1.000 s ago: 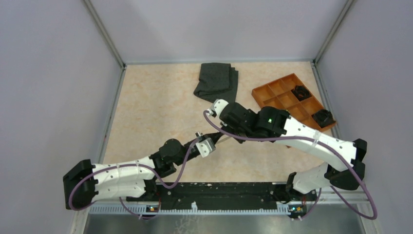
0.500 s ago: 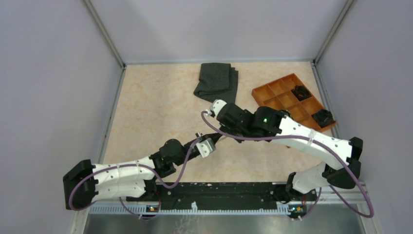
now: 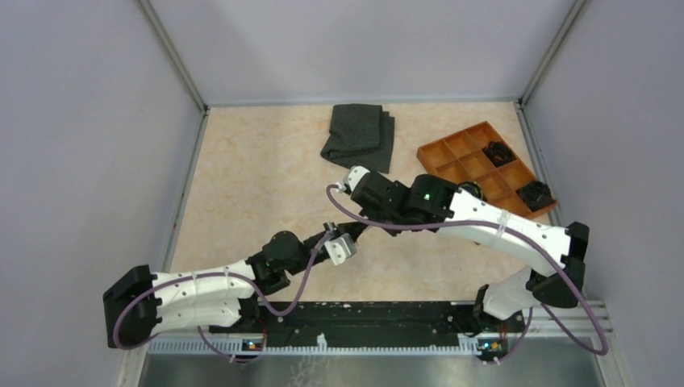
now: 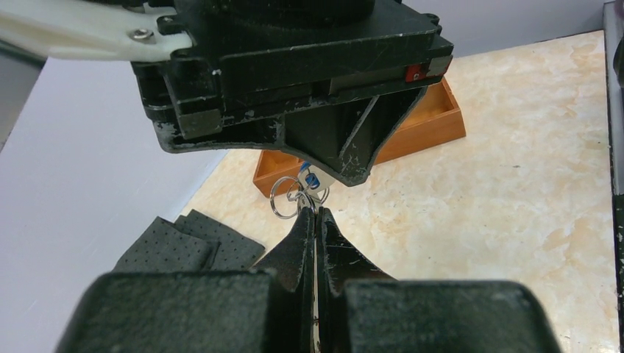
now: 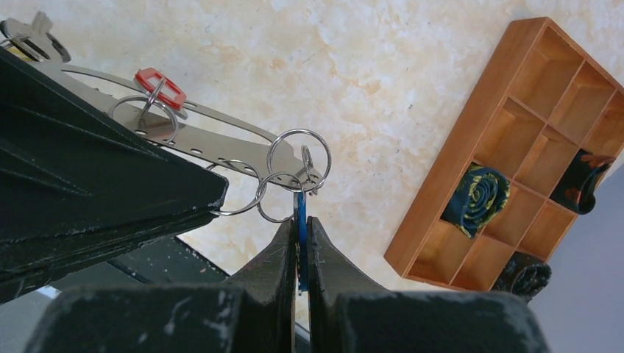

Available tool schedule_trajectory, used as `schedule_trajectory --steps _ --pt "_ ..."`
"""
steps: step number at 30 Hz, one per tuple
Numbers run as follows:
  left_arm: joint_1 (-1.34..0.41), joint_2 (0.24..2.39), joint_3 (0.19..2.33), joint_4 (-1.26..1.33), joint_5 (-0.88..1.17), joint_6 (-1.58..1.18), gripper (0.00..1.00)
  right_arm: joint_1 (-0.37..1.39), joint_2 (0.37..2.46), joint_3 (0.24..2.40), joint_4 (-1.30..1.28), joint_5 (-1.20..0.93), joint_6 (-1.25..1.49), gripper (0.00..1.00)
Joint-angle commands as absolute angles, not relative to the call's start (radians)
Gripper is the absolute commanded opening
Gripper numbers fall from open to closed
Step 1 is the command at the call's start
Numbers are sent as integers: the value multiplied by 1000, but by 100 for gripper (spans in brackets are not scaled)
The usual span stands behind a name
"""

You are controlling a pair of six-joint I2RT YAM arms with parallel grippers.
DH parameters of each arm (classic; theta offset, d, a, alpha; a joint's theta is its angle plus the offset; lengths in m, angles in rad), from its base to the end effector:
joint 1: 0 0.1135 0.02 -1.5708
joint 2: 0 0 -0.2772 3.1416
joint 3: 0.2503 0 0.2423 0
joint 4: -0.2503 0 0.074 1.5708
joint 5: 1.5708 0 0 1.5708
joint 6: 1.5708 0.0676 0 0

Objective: Remove the keys from the keyring
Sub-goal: Remove the key from the keyring.

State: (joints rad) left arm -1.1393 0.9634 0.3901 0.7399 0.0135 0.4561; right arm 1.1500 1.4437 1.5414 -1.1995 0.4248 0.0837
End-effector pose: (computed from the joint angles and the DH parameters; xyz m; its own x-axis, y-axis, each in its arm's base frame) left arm 0.0959 -0.2104 0.2877 0.4648 0.0436 -0.8844 0.7899 0.4309 0.4364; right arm 0.1373 0.2386 0.3501 -0.4263 -0.7660 -0.4811 -0.7224 0.6084 -0.3286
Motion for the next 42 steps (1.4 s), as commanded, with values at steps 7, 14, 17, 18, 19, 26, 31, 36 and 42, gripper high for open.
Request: schedule_trajectory --steps 7,14,17,18,19,26,31,36,42 --pt "-1149 933 353 921 82 448 0 1126 1444 1606 -1232 577 109 0" --pt "-1147 982 341 984 -58 347 0 1126 1404 1677 -1179 505 85 0" --pt "-1147 1001 341 1001 -90 313 3 1126 1397 1708 -1172 466 75 0" --pt "-1147 1008 343 1004 -99 306 5 1126 1397 1716 -1172 455 74 0" --pt "-1147 1016 345 1006 -103 303 5 1126 1396 1722 -1170 448 72 0" --pt "-1147 1076 388 1006 -128 269 8 1126 1395 1736 -1165 439 65 0" --pt "-1147 1098 406 1012 -138 250 15 1125 1395 1741 -1164 439 65 0" --pt "-1147 1105 415 1012 -147 239 20 1126 1396 1741 -1163 439 65 0" --pt "-1147 1088 414 1021 -149 220 22 1126 1397 1741 -1163 441 66 0"
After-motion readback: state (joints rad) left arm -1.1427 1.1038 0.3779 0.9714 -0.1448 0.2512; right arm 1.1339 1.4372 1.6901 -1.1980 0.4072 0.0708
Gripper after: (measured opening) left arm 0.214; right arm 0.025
